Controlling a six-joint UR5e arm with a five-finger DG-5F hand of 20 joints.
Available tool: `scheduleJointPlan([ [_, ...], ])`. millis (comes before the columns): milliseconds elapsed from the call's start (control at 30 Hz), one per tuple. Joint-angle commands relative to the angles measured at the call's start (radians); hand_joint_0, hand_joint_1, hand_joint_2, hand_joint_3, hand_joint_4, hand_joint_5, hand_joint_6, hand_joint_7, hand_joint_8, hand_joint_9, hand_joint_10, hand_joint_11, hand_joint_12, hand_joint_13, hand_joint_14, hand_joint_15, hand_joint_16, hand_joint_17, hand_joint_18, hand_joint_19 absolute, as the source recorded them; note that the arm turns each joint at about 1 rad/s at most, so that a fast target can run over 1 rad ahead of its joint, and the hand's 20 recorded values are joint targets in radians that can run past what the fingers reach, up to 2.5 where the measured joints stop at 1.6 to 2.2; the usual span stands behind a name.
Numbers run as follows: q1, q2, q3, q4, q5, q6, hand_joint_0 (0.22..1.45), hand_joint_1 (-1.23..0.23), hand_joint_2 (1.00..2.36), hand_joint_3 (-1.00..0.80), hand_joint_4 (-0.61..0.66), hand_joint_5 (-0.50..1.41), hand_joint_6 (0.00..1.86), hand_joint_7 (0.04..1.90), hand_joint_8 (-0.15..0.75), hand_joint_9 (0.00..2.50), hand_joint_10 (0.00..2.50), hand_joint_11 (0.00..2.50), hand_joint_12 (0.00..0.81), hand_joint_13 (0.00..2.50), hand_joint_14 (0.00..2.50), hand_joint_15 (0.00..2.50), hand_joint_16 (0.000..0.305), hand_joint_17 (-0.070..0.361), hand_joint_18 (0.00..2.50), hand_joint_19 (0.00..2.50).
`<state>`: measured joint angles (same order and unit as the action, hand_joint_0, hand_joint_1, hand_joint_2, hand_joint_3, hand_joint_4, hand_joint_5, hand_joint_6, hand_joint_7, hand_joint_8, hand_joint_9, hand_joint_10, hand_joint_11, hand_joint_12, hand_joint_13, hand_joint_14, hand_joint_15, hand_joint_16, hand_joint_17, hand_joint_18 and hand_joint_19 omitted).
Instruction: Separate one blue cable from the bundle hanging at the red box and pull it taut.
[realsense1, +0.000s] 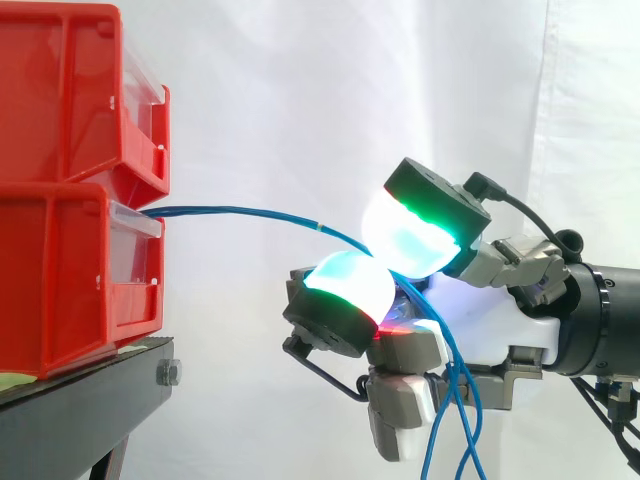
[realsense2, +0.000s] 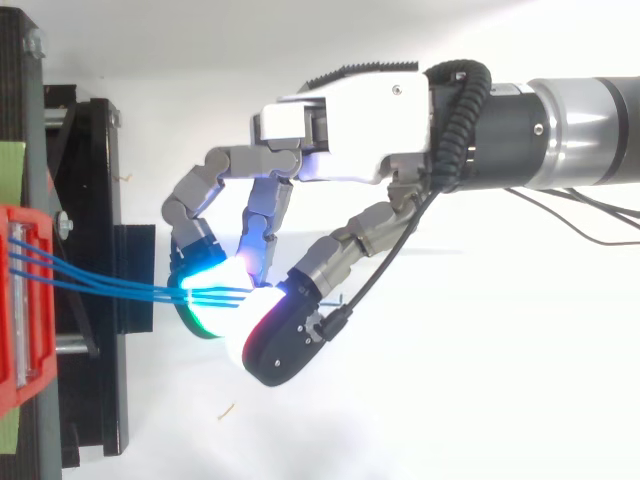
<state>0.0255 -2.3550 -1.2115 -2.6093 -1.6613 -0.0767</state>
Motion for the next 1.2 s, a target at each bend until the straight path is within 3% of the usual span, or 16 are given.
scheduleJointPlan([
  [0, 0.001, 0.000, 0.000, 0.000, 0.000, 0.000, 0.78, -0.95, 1.00, -0.50, 0.07, -0.17, 0.91, 1.24, 0.336, 1.13, 0.02, 0.89, 0.349, 1.15, 0.02, 0.59, 0.040, 0.091, 1.02, 0.49],
  [133, 0.001, -0.001, 0.000, 0.000, 0.000, -0.002, 0.65, -0.94, 1.00, -0.50, 0.09, -0.15, 0.90, 1.32, 0.340, 1.18, 0.02, 0.91, 0.352, 1.16, 0.02, 0.60, 0.040, 0.089, 1.02, 0.53],
  [200, 0.001, 0.000, -0.002, 0.000, 0.000, -0.002, 0.54, -0.88, 1.00, -0.50, 0.10, -0.14, 0.89, 1.22, 0.350, 1.21, 0.02, 0.90, 0.369, 1.19, 0.02, 0.61, 0.042, 0.094, 1.04, 0.55],
  [400, 0.001, 0.000, 0.000, 0.000, 0.000, -0.002, 0.42, -0.77, 1.00, -0.50, 0.15, -0.12, 0.85, 1.17, 0.389, 1.26, 0.02, 0.87, 0.409, 1.24, 0.02, 0.59, 0.051, 0.115, 1.11, 0.54],
  [500, 0.001, 0.000, -0.002, 0.000, 0.000, -0.002, 0.51, -0.64, 1.00, -0.50, 0.14, -0.12, 0.83, 1.18, 0.362, 1.25, 0.02, 0.86, 0.384, 1.22, 0.02, 0.60, 0.046, 0.103, 1.07, 0.59],
  [533, 0.001, 0.000, 0.000, 0.000, 0.000, -0.002, 0.59, -0.54, 1.00, -0.50, 0.12, -0.13, 0.82, 1.21, 0.341, 1.24, 0.02, 0.85, 0.365, 1.21, 0.02, 0.62, 0.041, 0.093, 1.04, 0.64],
  [633, 0.001, 0.000, -0.002, 0.000, 0.000, -0.002, 0.62, -0.54, 1.00, -0.49, 0.10, -0.13, 0.82, 1.22, 0.351, 1.24, 0.02, 0.85, 0.369, 1.21, 0.02, 0.63, 0.042, 0.094, 1.04, 0.66],
  [700, 0.002, -0.001, -0.002, 0.000, 0.000, -0.002, 0.61, -0.58, 1.01, -0.33, 0.12, -0.15, 0.83, 1.26, 0.361, 1.20, 0.02, 0.86, 0.382, 1.20, 0.02, 0.63, 0.044, 0.098, 1.05, 0.66],
  [867, 0.002, -0.001, -0.002, 0.000, 0.000, -0.002, 0.60, -0.73, 1.01, -0.17, 0.15, -0.17, 0.88, 1.23, 0.397, 1.14, 0.02, 0.86, 0.421, 1.20, 0.02, 0.60, 0.054, 0.121, 1.11, 0.59],
  [1033, 0.002, 0.000, -0.002, 0.000, 0.000, -0.002, 0.63, -0.82, 1.02, -0.19, 0.11, -0.19, 0.89, 1.28, 0.363, 1.10, 0.02, 0.89, 0.387, 1.15, 0.02, 0.63, 0.048, 0.109, 1.04, 0.61],
  [1167, 0.002, 0.000, -0.002, 0.000, 0.000, -0.003, 0.74, -0.92, 1.02, -0.27, 0.07, -0.20, 0.91, 1.26, 0.350, 1.11, 0.02, 0.94, 0.372, 1.15, 0.02, 0.61, 0.045, 0.101, 1.02, 0.56],
])
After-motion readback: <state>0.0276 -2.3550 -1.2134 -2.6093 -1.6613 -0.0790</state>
